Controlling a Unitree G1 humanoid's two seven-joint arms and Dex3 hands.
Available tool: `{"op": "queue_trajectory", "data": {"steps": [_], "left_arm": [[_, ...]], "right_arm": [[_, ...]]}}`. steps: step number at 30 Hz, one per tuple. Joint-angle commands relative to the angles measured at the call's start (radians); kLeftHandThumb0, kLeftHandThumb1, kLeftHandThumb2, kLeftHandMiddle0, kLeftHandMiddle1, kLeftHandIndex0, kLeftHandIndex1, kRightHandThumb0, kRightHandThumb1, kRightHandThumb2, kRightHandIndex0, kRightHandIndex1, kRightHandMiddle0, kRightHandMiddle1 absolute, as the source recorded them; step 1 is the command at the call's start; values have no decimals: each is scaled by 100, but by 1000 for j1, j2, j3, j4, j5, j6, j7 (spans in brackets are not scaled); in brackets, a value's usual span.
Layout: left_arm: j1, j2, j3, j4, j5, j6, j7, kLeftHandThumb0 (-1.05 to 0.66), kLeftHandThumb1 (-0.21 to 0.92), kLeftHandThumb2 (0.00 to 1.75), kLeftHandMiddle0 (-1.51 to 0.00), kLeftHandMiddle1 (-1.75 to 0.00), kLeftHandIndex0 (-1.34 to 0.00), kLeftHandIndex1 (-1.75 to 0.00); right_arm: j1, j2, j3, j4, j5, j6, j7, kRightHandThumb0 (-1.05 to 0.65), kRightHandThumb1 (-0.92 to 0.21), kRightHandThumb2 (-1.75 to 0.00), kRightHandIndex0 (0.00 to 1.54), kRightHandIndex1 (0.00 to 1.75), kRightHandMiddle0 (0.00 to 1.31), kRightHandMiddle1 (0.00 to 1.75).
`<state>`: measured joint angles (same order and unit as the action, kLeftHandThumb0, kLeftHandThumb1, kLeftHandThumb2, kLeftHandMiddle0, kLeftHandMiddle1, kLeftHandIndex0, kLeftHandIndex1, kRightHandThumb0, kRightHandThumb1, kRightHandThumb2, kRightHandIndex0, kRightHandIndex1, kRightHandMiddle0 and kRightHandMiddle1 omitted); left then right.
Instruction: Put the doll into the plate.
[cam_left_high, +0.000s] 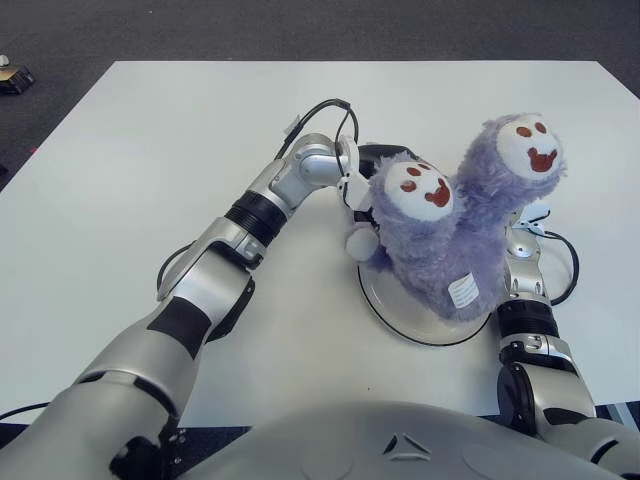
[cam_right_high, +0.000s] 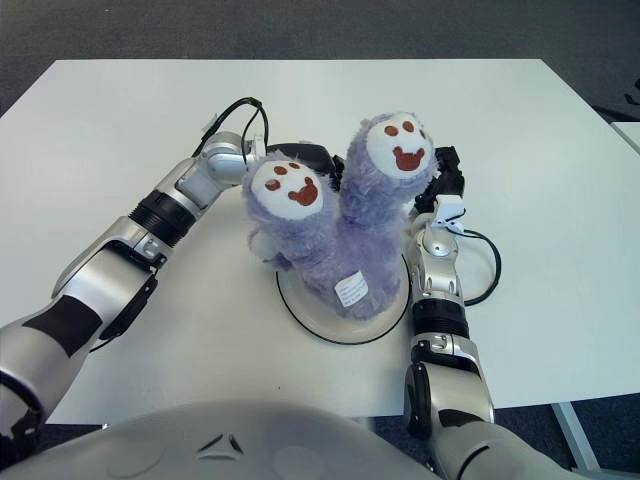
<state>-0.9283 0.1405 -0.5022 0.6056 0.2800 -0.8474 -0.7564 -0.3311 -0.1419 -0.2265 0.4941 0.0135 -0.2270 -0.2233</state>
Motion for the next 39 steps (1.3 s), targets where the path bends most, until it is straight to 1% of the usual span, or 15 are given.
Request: {"op": "queue_trajectory", "data": {"steps": [1, 2, 3, 4, 7, 9, 10, 12, 16, 24, 25, 28, 37, 38, 39], "left_arm": [[-16, 2, -12, 30, 21, -15, 11, -40, 87, 36, -60, -56, -51, -61], [-16, 2, -12, 34, 23, -18, 13, -42, 89, 32, -62, -39, -52, -40], [-17, 1, -12, 37, 24, -20, 15, -44, 90, 30, -63, -28, -52, -27], [-18, 1, -12, 39, 25, -22, 15, -45, 91, 28, -63, -21, -52, -19], [-20, 0, -12, 45, 26, -26, 18, -46, 92, 27, -64, -12, -53, -9], [-17, 2, -10, 52, 39, -50, 40, -46, 92, 26, -65, -10, -53, -6], [-14, 4, -9, 56, 50, -68, 57, -56, 92, 33, -62, -8, -50, -4], [-12, 5, -6, 64, 61, -89, 78, -65, 92, 38, -61, -6, -47, -3], [-13, 3, -4, 75, 65, -101, 93, -74, 92, 44, -59, -3, -45, -1], [-11, 2, -6, 82, 53, -96, 92, -76, 92, 46, -59, -2, -45, -1], [-6, 1, -5, 79, 41, -86, 83, -80, 92, 49, -53, -1, -42, 0], [-1, 1, -5, 75, 27, -76, 74, -86, 92, 55, -46, 0, -38, 0], [1, 4, -7, 72, 24, -74, 75, -90, 92, 60, -42, 0, -35, 0], [-1, 6, -8, 76, 30, -84, 80, -90, 92, 60, -42, 0, -35, 0], [-2, 8, -9, 79, 35, -91, 85, -93, 92, 63, -35, 0, -31, 0]], "right_arm": [[60, 23, 11, 59, -7, 42, -3, -38, -73, -77, 79, 175, 32, 175], [60, 23, 11, 60, -7, 42, -3, -38, -73, -77, 79, 175, 32, 175], [59, 23, 11, 61, -7, 41, -2, -38, -73, -77, 79, 175, 32, 175], [59, 23, 11, 61, -7, 41, -2, -38, -73, -77, 79, 175, 32, 175], [59, 23, 11, 61, -8, 41, -2, -38, -73, -77, 79, 175, 32, 175], [56, 26, 6, 69, 1, 31, 2, -38, -73, -77, 79, 175, 32, 175], [54, 28, 2, 75, 8, 24, 6, -38, -73, -77, 79, 175, 33, 174], [51, 31, -3, 84, 17, 14, 10, -38, -72, -78, 79, 175, 33, 174], [47, 34, -7, 91, 24, 6, 12, -38, -71, -79, 79, 175, 33, 174], [46, 39, -9, 97, 27, -5, 11, -38, -71, -80, 79, 175, 34, 175], [46, 44, -11, 97, 29, -9, 8, -38, -71, -80, 79, 175, 34, 175], [46, 51, -13, 97, 32, -13, 2, -38, -70, -80, 80, 175, 34, 175], [47, 58, -18, 95, 37, -15, -1, -38, -70, -80, 79, 175, 34, 175], [60, 76, -20, 73, 51, -29, 1, -38, -70, -80, 79, 175, 34, 175], [70, 89, -21, 57, 60, -39, 2, -38, -70, -80, 79, 175, 34, 175]]}}
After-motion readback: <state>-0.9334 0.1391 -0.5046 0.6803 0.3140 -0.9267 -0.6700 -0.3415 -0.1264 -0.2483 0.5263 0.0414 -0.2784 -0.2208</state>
